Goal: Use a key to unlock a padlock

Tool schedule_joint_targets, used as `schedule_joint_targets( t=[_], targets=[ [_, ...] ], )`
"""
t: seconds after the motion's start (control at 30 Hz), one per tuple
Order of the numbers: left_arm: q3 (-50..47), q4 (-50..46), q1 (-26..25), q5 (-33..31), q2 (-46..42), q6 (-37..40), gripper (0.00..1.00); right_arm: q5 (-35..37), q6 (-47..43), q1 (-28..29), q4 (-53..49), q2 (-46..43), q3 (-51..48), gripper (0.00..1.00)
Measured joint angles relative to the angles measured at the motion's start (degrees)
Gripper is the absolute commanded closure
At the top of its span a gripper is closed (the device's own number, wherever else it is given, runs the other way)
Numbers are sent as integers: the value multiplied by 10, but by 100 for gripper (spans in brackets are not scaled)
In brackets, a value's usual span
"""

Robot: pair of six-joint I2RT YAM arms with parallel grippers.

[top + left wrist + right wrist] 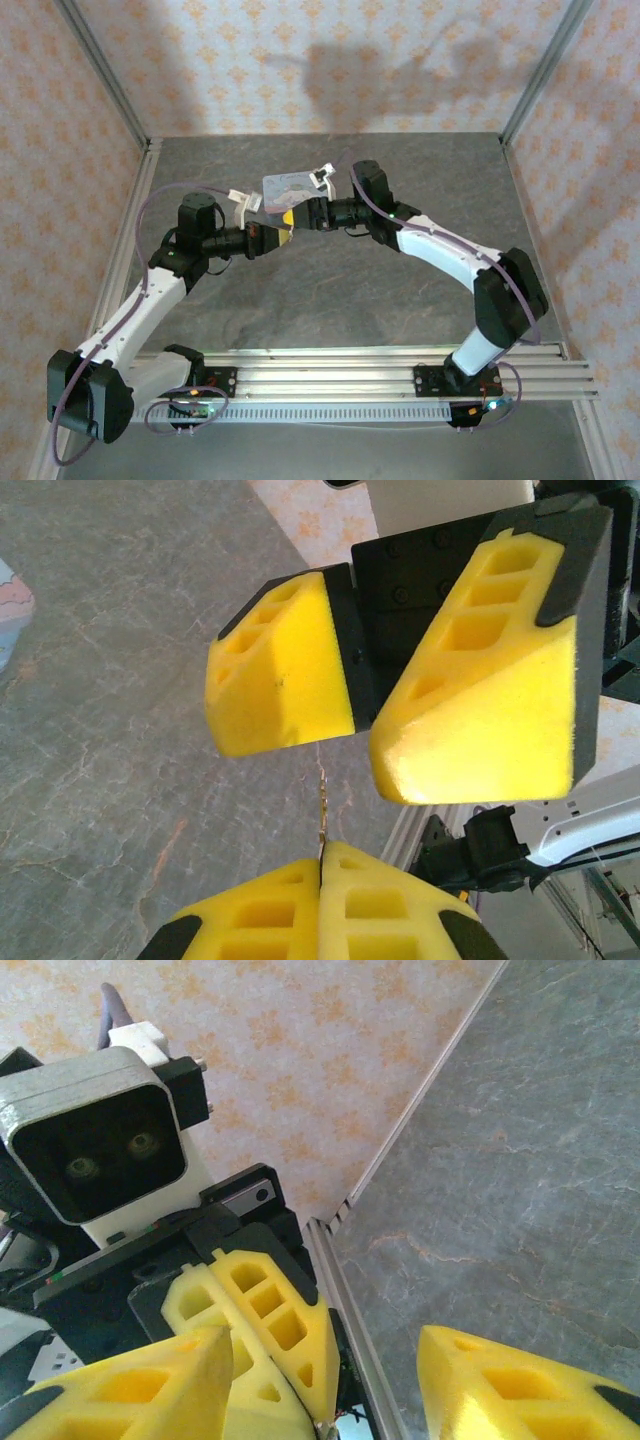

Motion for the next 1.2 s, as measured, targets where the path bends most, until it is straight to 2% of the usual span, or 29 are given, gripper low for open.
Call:
schedule_joint_targets(
  t=[0.13,0.33,0.53,0.7,0.8,0.87,0.97,1.2],
  targets=[
    [1,2,0,7,0,0,100,-7,-2,3,0,-6,-5,60],
    [1,4,0,8,0,-5,100,-12,-6,9,0,-12,-11,68],
    [2,4,0,12,0,-9,100,-11,-8,10,-4,-13,-16,98],
    [2,4,3,12,0,-12,100,-7,-13,9,-5,-17,-18,100],
    [2,6,3,11,0,-21,67,3,-29,10,-9,-26,-24,100],
    [2,12,12,9,0,-40,55,11,-43,11,-19,-38,-27,100],
    [0,43,25,8,-1,-68,52,23,-61,11,-29,-57,-27,100],
    [-29,134,26,17,-10,-135,53,36,-69,11,-29,-67,-27,100]
  ],
)
